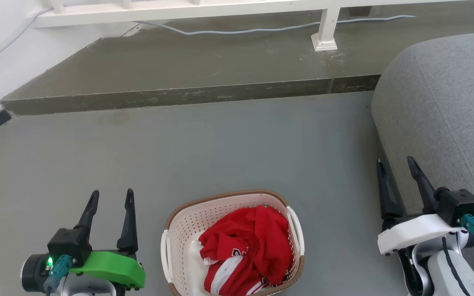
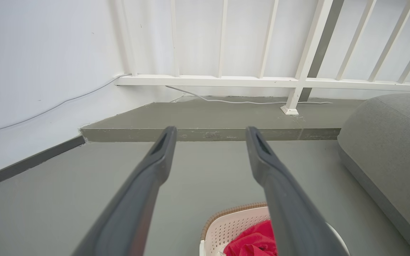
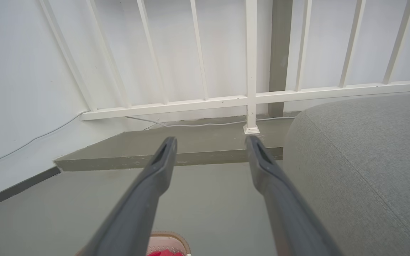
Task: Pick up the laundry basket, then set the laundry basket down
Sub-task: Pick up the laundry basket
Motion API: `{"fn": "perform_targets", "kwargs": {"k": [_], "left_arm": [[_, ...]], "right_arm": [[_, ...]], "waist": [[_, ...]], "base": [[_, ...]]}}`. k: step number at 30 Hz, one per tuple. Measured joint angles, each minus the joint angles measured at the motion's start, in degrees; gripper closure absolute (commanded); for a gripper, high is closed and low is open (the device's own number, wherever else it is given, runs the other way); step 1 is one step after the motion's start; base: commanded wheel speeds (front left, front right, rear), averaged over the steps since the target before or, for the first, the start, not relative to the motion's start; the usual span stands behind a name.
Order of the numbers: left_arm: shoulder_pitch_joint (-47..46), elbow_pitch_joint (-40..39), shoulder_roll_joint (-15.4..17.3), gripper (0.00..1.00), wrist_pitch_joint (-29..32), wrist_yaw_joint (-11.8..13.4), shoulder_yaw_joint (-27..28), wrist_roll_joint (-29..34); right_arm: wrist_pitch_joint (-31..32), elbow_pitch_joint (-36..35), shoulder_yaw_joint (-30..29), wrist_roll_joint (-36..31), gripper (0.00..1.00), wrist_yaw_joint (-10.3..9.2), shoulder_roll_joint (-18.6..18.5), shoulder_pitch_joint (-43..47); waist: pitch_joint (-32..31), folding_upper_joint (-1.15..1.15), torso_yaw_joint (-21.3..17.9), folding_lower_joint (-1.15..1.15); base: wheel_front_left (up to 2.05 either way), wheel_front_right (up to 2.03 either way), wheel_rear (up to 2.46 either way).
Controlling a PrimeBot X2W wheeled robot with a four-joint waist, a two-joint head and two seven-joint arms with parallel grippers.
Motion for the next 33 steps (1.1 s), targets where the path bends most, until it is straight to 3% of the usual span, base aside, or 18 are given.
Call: {"fn": "perform_targets", "kwargs": {"k": [16,33], "left_arm": [[0.85,-1.99,-0.64,0.00,1.47,0.52,0.59,0.51],[-7.67,3.08,-0.73,0.00,6.10,0.21,0.03,0.32]], "right_arm": [[1.27,-0.58,1.01,0.18,0.00,0.15,0.01,-0.09],[3.88,3.04,3.93,0.96,0.00,1.29,0.43,-6.63]], "waist": [[3.23,0.00,-0.37,0.00],[14.56,0.00,-0.82,0.00]], "base": [[0.00,0.00,0.00],[0.00,0.00,0.00]]}}
